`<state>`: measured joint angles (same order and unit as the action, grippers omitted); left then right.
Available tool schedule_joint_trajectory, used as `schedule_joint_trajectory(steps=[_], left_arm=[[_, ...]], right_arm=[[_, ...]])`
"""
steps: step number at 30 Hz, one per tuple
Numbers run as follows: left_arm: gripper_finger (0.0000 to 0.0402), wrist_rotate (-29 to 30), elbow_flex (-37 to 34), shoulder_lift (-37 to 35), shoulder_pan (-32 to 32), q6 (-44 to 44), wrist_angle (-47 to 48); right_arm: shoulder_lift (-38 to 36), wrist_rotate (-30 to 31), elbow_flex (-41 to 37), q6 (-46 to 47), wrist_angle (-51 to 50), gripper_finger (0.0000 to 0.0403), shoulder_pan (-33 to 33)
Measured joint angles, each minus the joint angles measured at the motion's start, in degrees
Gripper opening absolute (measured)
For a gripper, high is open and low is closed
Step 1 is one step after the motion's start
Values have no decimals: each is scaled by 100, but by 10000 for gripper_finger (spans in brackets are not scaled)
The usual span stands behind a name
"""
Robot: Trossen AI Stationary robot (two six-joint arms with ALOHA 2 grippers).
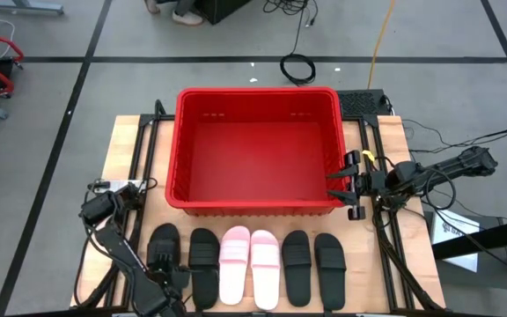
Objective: Pick and place slides into bin
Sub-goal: Put the black slipper into the organizer bin
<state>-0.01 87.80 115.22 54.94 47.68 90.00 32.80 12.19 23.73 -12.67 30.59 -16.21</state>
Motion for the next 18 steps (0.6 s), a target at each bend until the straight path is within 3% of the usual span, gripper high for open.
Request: schedule_joint_trajectory(steps=[18], left_arm=[[218, 135, -777, -4, -2, 155, 4]], right_arm=[[0, 0, 0, 0, -2, 164, -2]])
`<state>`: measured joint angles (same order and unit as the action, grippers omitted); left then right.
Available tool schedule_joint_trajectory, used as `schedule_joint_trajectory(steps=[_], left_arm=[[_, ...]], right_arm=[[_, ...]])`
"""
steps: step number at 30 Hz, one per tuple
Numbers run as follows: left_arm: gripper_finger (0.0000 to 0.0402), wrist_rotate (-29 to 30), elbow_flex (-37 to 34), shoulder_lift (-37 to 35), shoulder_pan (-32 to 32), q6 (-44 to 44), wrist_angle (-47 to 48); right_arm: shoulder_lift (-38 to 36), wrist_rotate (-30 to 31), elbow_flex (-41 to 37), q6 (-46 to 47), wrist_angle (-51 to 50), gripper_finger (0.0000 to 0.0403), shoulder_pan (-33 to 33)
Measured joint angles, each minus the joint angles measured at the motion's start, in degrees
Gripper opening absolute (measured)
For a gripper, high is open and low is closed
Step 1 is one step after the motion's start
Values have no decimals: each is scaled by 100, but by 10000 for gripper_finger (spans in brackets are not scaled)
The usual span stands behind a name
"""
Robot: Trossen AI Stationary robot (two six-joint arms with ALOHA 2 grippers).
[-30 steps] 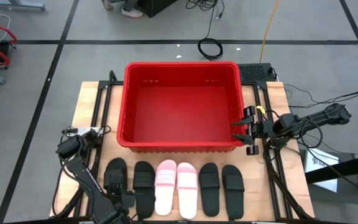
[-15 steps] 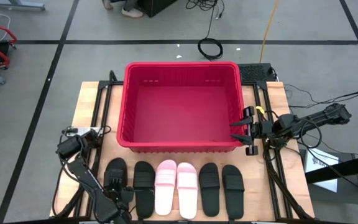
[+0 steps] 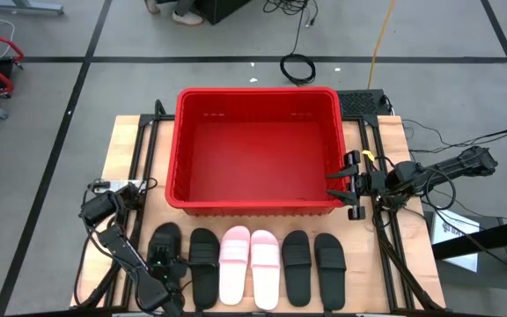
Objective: Pick and place slides into bin
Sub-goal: Put the black slipper into the organizer bin
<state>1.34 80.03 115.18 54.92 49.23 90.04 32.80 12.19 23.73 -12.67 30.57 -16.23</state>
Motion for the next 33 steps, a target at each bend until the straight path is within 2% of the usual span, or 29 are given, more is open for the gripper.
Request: schedule_joint_trajectory(steps=[6, 19, 22, 33], left_arm=[[218, 602, -4, 0, -17, 157, -2], [212, 693, -4, 0, -94, 261, -4], [186, 707, -4, 0, -94, 258, -9], [37, 721, -4, 0, -94, 231, 5]], right_arm=[[0, 0, 0, 2, 0, 164, 2], [1, 0, 0, 0, 1, 164, 1], [0, -2, 0, 2, 2, 164, 0], [2, 0, 0, 0, 2, 164, 2]])
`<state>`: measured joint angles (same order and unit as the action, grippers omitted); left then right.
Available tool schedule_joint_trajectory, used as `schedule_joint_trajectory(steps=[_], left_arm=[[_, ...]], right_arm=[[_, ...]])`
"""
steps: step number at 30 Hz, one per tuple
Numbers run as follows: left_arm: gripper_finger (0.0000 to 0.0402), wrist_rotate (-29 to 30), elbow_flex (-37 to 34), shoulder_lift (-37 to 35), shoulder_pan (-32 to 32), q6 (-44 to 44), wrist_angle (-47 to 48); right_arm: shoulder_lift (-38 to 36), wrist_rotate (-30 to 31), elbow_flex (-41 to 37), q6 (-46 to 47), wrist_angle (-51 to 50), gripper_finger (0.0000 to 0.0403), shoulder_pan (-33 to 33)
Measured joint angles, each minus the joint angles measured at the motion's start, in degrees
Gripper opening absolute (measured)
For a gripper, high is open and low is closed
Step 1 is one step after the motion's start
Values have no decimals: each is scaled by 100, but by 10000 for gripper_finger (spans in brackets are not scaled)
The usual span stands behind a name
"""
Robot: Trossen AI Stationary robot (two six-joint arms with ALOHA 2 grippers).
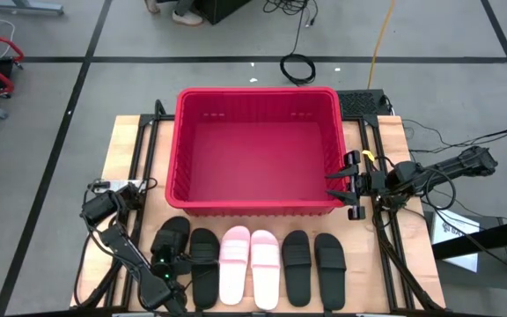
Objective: Pick and place slides into bin
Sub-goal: Put the black slipper into the organizer bin
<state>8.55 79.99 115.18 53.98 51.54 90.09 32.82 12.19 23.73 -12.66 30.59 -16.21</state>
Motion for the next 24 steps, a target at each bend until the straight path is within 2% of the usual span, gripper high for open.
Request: schedule_joint_trajectory(steps=[3, 16, 24], left_arm=[[8, -34, 0, 0, 0, -3, 6], [4, -338, 0, -41, 7, 99, 2], [3, -217, 0, -644, 128, 629, -27]], right_arm=[[-1, -1, 0, 0, 0, 164, 0], [0, 0, 0, 0, -2, 164, -1], [0, 0, 0, 0, -2, 164, 0]])
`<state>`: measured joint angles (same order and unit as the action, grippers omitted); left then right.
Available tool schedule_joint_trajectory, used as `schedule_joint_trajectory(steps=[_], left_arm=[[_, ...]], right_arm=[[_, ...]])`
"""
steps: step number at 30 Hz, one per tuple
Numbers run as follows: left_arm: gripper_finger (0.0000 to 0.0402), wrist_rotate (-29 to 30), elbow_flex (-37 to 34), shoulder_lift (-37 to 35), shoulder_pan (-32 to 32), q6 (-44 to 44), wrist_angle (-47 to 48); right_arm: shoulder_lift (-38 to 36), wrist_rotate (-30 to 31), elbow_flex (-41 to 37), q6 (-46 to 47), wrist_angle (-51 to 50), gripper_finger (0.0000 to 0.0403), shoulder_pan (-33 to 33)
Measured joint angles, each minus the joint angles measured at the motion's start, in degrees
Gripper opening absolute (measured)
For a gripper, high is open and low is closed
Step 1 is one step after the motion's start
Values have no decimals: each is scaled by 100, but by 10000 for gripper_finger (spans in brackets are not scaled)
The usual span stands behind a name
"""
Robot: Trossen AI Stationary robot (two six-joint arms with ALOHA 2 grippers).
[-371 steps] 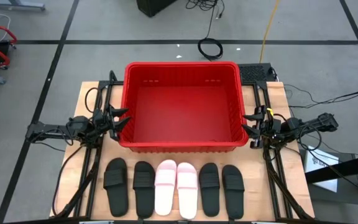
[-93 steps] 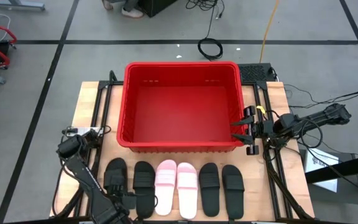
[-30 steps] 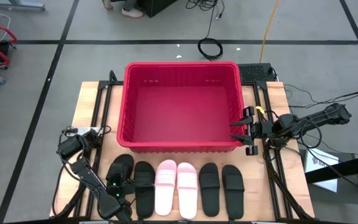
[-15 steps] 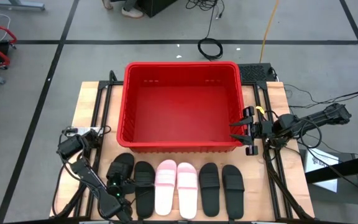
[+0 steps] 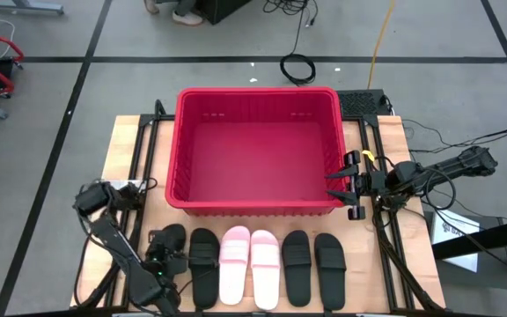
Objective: Pick and place slides into bin
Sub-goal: Put the black slipper into the organizer bin
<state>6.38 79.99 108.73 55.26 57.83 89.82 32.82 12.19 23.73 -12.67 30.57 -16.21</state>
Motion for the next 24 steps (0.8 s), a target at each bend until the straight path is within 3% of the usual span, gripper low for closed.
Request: schedule_joint_trajectory(steps=[10, 24], left_arm=[[1, 571, 50, -859, 165, 452, 33], [0, 1361, 1202, -912, 214, -26, 20]], right_arm=[[0, 2, 0, 0, -3, 164, -1], [27, 173, -2, -2, -76, 164, -2]])
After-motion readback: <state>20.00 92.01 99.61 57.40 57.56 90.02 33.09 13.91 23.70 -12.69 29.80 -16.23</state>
